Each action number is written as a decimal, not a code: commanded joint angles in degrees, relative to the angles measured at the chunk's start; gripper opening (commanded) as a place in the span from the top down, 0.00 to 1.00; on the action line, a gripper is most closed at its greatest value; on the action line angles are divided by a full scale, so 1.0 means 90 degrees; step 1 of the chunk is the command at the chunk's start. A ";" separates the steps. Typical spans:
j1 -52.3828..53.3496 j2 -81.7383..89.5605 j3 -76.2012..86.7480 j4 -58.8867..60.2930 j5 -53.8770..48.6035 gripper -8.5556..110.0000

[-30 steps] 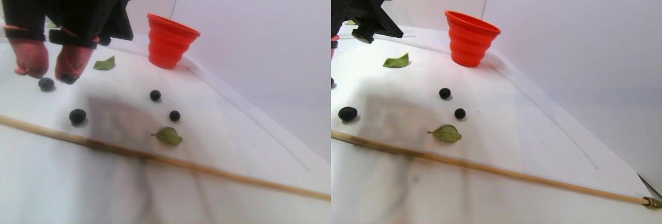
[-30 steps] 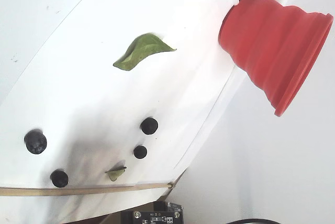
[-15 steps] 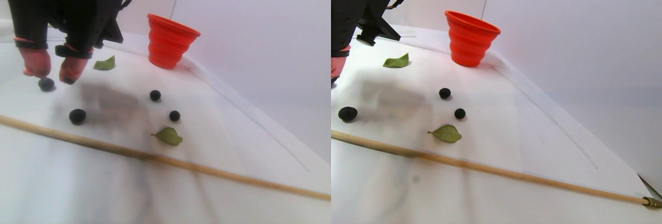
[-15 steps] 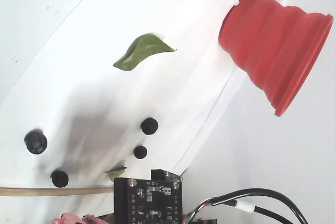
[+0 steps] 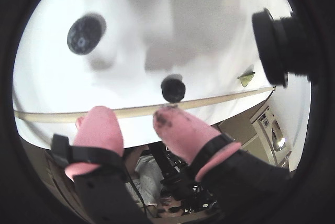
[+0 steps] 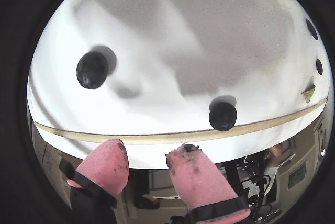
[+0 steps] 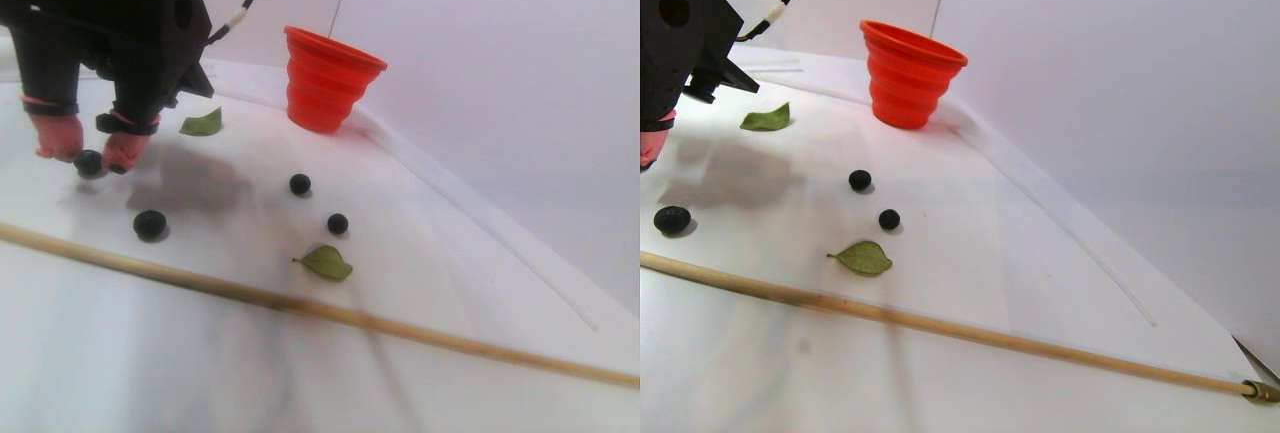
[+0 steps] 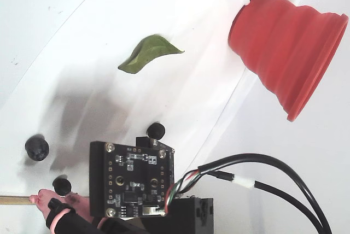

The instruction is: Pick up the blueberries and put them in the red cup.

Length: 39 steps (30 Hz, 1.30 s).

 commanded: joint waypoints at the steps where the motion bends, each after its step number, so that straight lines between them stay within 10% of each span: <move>1: -0.0059 0.0088 -0.0137 -0.0059 0.0068 0.80; 39: -0.0313 -0.1211 -0.0889 -0.1318 0.0264 0.79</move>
